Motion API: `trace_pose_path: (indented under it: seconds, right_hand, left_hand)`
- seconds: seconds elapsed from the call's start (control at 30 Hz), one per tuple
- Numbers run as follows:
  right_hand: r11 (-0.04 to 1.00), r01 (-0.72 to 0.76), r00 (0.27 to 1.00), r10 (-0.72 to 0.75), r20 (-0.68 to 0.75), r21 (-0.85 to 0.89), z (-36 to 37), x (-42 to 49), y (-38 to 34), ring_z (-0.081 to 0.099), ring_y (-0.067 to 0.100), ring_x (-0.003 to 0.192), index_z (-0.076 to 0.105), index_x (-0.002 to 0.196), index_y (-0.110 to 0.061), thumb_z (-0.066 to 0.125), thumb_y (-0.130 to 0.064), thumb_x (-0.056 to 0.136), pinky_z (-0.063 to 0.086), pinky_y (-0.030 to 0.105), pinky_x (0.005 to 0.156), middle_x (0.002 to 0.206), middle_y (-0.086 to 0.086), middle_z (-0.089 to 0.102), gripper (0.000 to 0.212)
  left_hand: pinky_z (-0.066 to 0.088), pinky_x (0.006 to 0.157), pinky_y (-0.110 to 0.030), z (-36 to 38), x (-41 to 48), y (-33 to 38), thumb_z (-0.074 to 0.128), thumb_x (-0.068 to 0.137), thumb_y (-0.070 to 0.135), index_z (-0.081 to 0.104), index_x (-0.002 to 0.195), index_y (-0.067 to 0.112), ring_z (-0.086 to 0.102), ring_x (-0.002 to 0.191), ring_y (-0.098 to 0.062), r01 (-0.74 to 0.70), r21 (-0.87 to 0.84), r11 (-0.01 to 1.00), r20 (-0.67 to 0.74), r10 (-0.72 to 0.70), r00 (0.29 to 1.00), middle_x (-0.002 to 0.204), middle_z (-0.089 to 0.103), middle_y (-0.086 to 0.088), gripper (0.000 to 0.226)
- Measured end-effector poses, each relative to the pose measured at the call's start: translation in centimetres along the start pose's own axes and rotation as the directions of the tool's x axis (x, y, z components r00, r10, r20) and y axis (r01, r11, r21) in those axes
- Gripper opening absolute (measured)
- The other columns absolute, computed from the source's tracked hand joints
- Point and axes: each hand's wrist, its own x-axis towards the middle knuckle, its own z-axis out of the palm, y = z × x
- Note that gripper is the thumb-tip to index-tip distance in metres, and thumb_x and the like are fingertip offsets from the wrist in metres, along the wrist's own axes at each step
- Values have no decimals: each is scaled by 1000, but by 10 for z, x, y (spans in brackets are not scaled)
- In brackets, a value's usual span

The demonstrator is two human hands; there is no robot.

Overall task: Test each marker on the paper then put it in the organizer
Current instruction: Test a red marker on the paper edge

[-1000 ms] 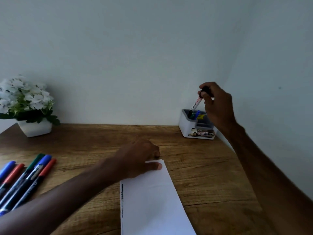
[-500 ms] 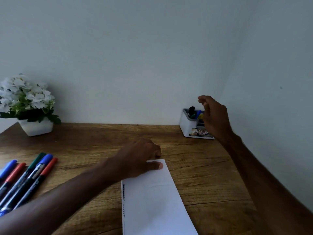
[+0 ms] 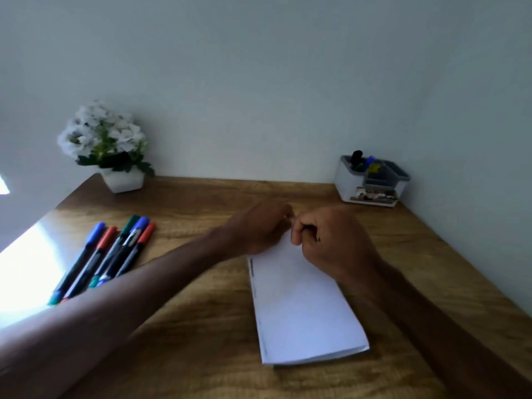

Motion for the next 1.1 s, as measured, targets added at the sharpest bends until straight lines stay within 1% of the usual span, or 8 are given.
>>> trace_pose_path:
  seconds: [0.13,0.27,0.37,0.43,0.57,0.67,0.9,1.1]
  right_hand:
    - [999,24,981,-30,191,31,14,-20,-40,65,4,74,76,80,-23,59,-10,83,52,18,69,81,-12,74,22]
    - [995,101,967,-100,234,9,25,-27,-60,64,10,81,72,83,-23,53,-19,81,54,30,71,88,-9,70,19]
    - [994,105,971,-106,214,15,28,-28,-57,64,10,80,70,82,-24,58,-16,82,55,35,71,87,-10,69,15]
    - [994,101,973,-105,206,31,28,-29,-56,64,9,79,70,81,-25,59,-15,82,55,34,71,86,-11,69,15]
    - [993,111,972,-116,203,39,28,-30,-56,63,8,78,69,79,-25,59,-13,81,54,32,69,86,-12,69,16]
    - [994,96,973,-106,206,56,28,-30,-55,64,7,79,70,80,-26,60,-13,81,54,32,70,87,-13,69,16]
    - [998,45,972,-55,230,48,22,-29,-42,62,3,80,72,83,-27,58,-12,82,52,27,70,88,-14,70,20]
    - [998,-24,962,8,273,53,15,-26,-27,64,5,84,74,85,-27,61,-8,85,47,17,67,91,-15,70,23]
  left_hand:
    - [50,97,-42,-30,-34,-9,55,98,22,64,119,20,52,128,-25,179,180,967,-122,-159,980,131,62,-3,23]
    - [22,117,-60,-60,-101,-47,62,91,55,55,130,27,15,151,-42,466,426,775,-190,-427,884,158,32,-19,49]
    - [26,109,-76,-68,-153,-85,29,67,101,44,118,40,10,149,-56,690,334,642,-135,-693,709,161,24,-30,81]
    - [20,112,-78,-69,-175,-91,16,67,103,37,127,45,2,151,-57,762,263,592,-91,-771,631,163,16,-32,86]
    - [7,112,-78,-67,-184,-73,19,85,89,6,153,58,2,152,-54,807,198,556,-4,-823,568,169,8,-18,77]
    - [2,116,-75,-60,-173,-58,19,96,77,-3,157,53,-5,153,-51,784,198,588,17,-802,597,172,-5,-8,69]
    - [8,122,-62,-28,-114,-15,23,107,56,0,160,41,5,156,-37,484,204,851,37,-500,865,170,0,-13,60]
    - [9,121,-67,-8,-83,-5,19,107,53,-4,161,42,0,157,-36,424,242,873,34,-444,895,171,-6,-11,59]
